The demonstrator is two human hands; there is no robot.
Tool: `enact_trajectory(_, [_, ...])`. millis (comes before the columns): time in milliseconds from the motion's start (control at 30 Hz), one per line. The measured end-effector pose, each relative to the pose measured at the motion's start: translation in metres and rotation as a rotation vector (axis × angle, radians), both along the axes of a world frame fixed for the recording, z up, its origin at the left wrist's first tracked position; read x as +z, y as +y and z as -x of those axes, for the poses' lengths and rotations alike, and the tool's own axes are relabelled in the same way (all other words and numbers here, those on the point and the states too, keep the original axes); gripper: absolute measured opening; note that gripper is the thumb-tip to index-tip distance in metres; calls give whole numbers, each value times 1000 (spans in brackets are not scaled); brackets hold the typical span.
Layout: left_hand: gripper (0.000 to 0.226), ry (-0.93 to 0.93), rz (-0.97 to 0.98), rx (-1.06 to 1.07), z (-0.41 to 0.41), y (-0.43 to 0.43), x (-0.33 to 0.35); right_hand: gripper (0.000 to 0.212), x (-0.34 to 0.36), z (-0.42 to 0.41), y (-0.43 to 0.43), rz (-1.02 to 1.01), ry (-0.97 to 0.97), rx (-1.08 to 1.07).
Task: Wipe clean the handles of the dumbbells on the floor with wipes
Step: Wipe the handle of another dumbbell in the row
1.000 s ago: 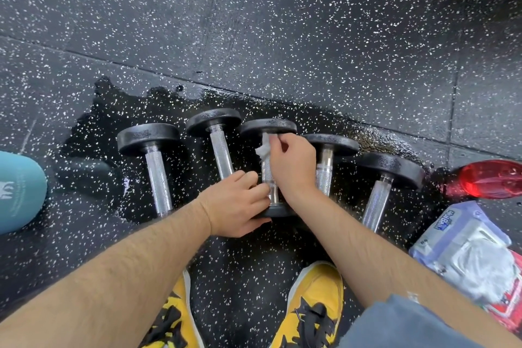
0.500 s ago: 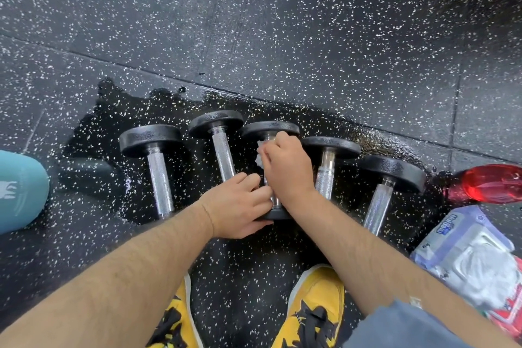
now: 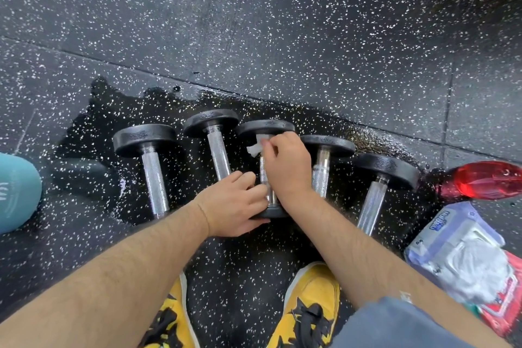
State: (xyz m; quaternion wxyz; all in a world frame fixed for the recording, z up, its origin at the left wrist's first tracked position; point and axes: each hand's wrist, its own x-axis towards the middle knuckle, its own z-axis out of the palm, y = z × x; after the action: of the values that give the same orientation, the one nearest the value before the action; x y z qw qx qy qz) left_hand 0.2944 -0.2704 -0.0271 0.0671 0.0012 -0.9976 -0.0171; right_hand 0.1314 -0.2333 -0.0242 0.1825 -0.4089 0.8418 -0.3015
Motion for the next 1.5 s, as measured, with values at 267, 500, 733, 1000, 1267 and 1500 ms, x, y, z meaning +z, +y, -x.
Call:
enact_trajectory(267, [40, 7, -11, 12, 1, 0, -2, 38, 7, -2, 3, 18, -472, -346])
enact_trajectory(500, [40, 7, -21, 7, 2, 0, -4, 29, 8, -6, -7, -70, 3, 44])
enact_trajectory(733, [43, -5, 0, 8, -1, -1, -5, 32, 9, -7, 17, -74, -52, 81])
enact_trajectory(1000, [40, 2, -16, 7, -1, -1, -3, 29, 9, -1, 14, -64, -216, -108])
enact_trajectory(1267, [43, 10, -19, 7, 1, -1, -1, 17, 15, 4, 4, -47, -403, -202])
enact_trajectory(1500, [44, 1, 3, -4, -1, -2, 0, 20, 20, 2, 30, -121, -366, -99])
